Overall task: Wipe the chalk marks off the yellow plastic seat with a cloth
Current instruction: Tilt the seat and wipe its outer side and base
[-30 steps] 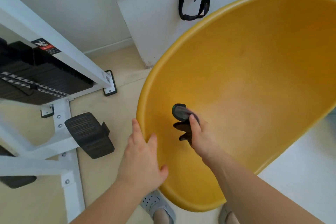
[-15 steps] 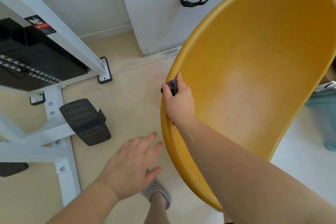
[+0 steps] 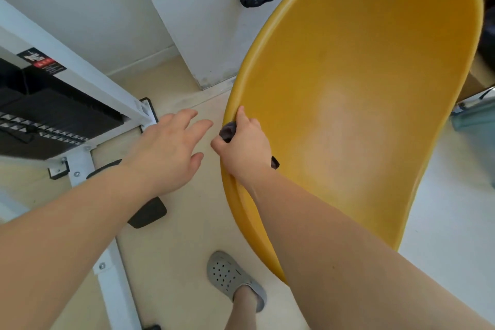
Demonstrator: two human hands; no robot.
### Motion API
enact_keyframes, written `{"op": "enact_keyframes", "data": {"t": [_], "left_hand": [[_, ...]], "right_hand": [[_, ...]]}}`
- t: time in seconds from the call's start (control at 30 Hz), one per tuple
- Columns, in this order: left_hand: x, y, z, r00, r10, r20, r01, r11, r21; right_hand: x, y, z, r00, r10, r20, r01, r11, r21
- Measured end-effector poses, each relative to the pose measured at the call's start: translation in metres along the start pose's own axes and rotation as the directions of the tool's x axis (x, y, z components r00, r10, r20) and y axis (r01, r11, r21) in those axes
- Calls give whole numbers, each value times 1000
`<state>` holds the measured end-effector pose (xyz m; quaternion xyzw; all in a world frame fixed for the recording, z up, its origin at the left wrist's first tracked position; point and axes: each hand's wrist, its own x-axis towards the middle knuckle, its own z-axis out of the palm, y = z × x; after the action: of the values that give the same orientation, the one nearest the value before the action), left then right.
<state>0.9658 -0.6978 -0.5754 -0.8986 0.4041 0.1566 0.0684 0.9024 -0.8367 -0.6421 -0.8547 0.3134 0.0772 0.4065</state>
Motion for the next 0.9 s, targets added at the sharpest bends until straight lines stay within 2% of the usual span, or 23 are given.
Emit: {"op": "enact_keyframes", "data": {"t": [0.1,0.27,0.37,0.5,0.57,0.7,0.77,0.9], "left_hand": [[2,18,-10,998,57,30,-59,997,47],[12,49,-35,985,161,53,-169,967,192],[25,71,-36,952,251,177,-296,904,309],[44,104,-23,888,333,317,-432,842,324],[54,119,-17,869,362,339,-467,827,313],[79,150,-14,842,480,246,-533,810,246],[88,168,-7,819,555,143,-573,797,189],[84,193,20,703,697,-142,-685,717,127]], "right_hand": [[-29,11,-2,997,-16,70,21,997,-73],[-100,68,-25,975,-116,191,134,988,-82],[-136,117,-47,943,-180,281,211,974,-85],[-167,181,-83,910,-276,308,331,933,-142],[-175,213,-108,894,-323,312,394,896,-202],[-186,274,-166,889,-322,326,427,842,-331],[-195,299,-190,917,-303,259,382,853,-355],[-222,328,-205,946,-316,72,313,834,-453]]}}
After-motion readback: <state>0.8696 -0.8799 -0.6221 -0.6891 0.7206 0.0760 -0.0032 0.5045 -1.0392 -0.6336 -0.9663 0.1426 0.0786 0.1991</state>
